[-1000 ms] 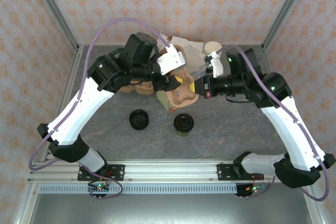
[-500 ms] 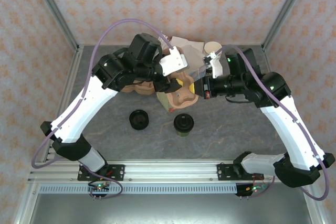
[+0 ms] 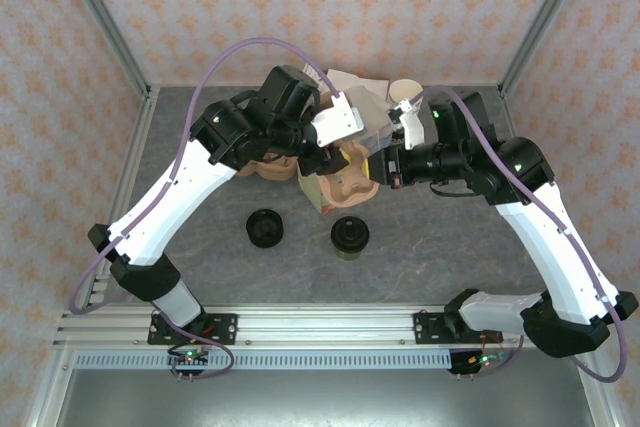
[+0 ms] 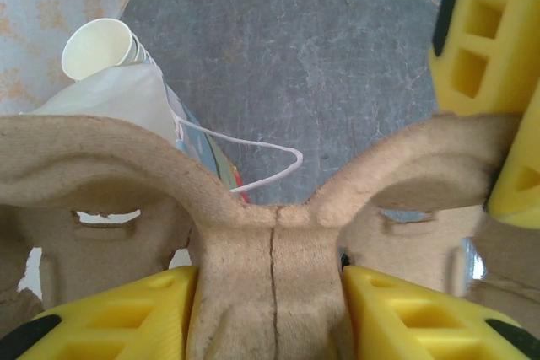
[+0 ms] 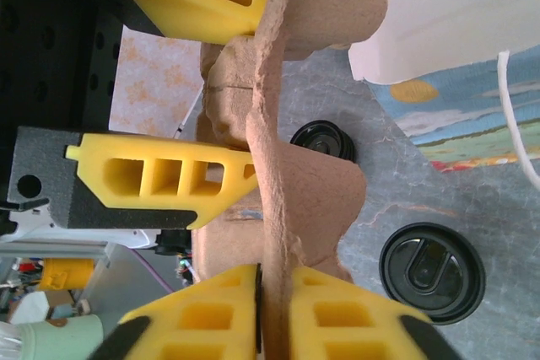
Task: Pack the takeout coffee
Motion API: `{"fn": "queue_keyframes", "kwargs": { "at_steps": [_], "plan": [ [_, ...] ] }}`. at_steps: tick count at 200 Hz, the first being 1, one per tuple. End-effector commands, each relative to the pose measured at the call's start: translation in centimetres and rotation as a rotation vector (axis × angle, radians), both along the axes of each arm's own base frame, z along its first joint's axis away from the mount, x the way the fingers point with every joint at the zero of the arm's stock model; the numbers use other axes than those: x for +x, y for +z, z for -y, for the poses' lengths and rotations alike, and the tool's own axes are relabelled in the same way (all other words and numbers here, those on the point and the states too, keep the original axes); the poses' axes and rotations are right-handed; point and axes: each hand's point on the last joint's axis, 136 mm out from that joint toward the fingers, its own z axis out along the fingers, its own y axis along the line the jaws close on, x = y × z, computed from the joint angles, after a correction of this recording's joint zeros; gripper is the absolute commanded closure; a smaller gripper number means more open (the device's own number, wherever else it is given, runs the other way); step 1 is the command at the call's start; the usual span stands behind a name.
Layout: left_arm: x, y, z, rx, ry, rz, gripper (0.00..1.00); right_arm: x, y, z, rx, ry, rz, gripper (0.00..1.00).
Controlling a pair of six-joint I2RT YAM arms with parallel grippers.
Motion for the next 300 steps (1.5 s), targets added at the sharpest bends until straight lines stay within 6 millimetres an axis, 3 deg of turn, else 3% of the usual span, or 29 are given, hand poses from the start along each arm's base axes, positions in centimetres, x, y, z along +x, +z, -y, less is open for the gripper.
{"fn": "queue_keyframes", "kwargs": {
  "at_steps": [1, 31, 45, 79, 105, 133, 150, 173, 247, 300],
  "plan": [
    [-0.1, 0.6, -0.5, -0.001, 0.023, 0.011, 0.56, -0.2, 0.9, 0.4, 0.008, -0.013, 0.041, 0.8],
    [0.1, 0.9, -0.7, -0.016, 0.043, 0.012, 0.56, 0.5, 0.7, 1.0, -0.015, -0.071, 0.054, 0.63],
    [0.4, 1.3, -1.0, -0.025, 0.064, 0.018, 0.56, 0.6, 1.5, 2.4, -0.022, -0.139, 0.094, 0.57],
    [1.5, 2.3, -2.8, -0.059, 0.154, 0.024, 0.56, 2.6, 1.6, 6.1, -0.063, -0.395, 0.123, 0.56],
    [2.3, 3.4, -5.4, -0.112, 0.253, 0.013, 0.55, 5.0, -0.2, 7.7, -0.076, -0.617, 0.043, 0.56],
    [2.7, 4.2, -8.2, -0.167, 0.349, 0.01, 0.55, 7.5, -1.9, 7.1, -0.077, -0.742, -0.058, 0.55],
    [2.7, 4.4, -9.6, -0.186, 0.402, 0.009, 0.55, 8.9, -2.8, 5.9, -0.069, -0.763, -0.108, 0.47],
    [2.2, 4.6, -10.8, -0.212, 0.447, 0.005, 0.54, 10.6, -4.4, 4.4, -0.093, -0.781, -0.166, 0.46],
    [1.0, 4.9, -10.9, -0.26, 0.438, -0.012, 0.53, 14.1, -8.4, 3.2, -0.175, -0.868, -0.223, 0.33],
    [1.2, 4.8, -10.5, -0.273, 0.43, -0.022, 0.53, 14.8, -10.4, 2.2, -0.208, -0.847, -0.255, 0.35]
  ]
}}
